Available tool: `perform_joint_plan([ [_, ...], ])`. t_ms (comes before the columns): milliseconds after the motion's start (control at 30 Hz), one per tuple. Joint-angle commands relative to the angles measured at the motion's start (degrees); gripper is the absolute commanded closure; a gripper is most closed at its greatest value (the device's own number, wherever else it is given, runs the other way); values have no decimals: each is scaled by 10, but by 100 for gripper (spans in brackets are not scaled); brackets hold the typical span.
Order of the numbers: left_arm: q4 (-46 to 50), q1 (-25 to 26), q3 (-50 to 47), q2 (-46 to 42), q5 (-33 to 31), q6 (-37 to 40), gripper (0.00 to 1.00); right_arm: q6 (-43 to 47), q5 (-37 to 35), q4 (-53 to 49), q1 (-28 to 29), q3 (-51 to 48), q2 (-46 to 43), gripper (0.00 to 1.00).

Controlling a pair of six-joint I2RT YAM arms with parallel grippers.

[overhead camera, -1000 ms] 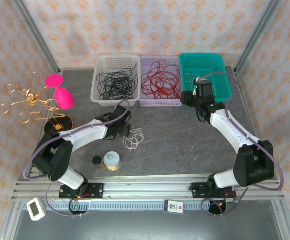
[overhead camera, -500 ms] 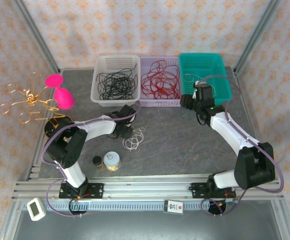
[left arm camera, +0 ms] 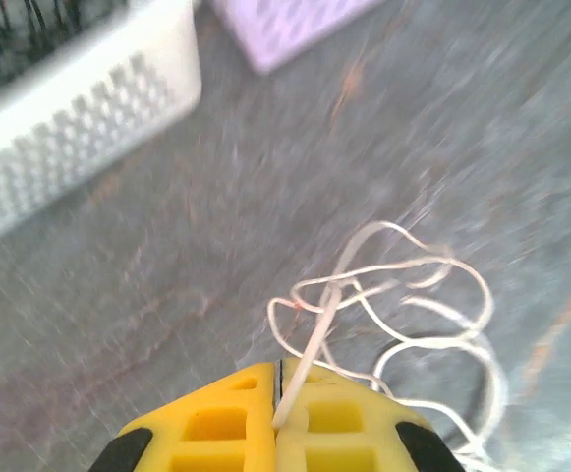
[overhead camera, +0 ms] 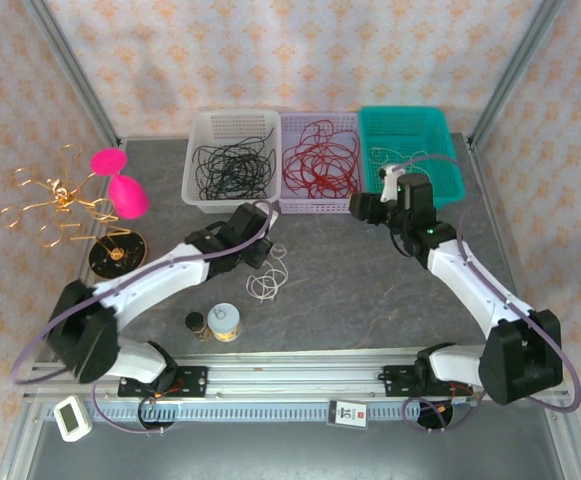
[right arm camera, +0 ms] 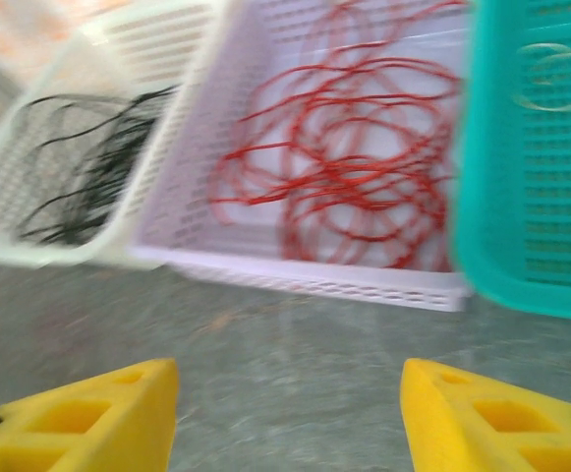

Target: Untangle the cables

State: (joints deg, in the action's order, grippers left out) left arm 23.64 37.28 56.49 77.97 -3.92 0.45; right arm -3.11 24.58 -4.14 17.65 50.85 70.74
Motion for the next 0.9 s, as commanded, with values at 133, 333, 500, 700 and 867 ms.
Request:
perform_joint_plan([
  [133, -6, 20, 70, -98, 31, 14, 100, 45, 234, 228, 114, -65, -27, 22],
  [333, 1, 35, 122, -108, 62, 30, 100, 68, 225, 241, 161, -30, 26, 19],
  [500, 23, 42, 148, -99, 49, 42, 100, 52, 224, 286, 175, -28, 48, 20],
  [700, 20, 55, 172, -94, 47, 43, 100, -49, 113, 356, 176, -23, 97, 40],
  [867, 9, 58, 187, -104, 21, 36, 100, -123, 51, 377, 176, -36, 124, 61],
])
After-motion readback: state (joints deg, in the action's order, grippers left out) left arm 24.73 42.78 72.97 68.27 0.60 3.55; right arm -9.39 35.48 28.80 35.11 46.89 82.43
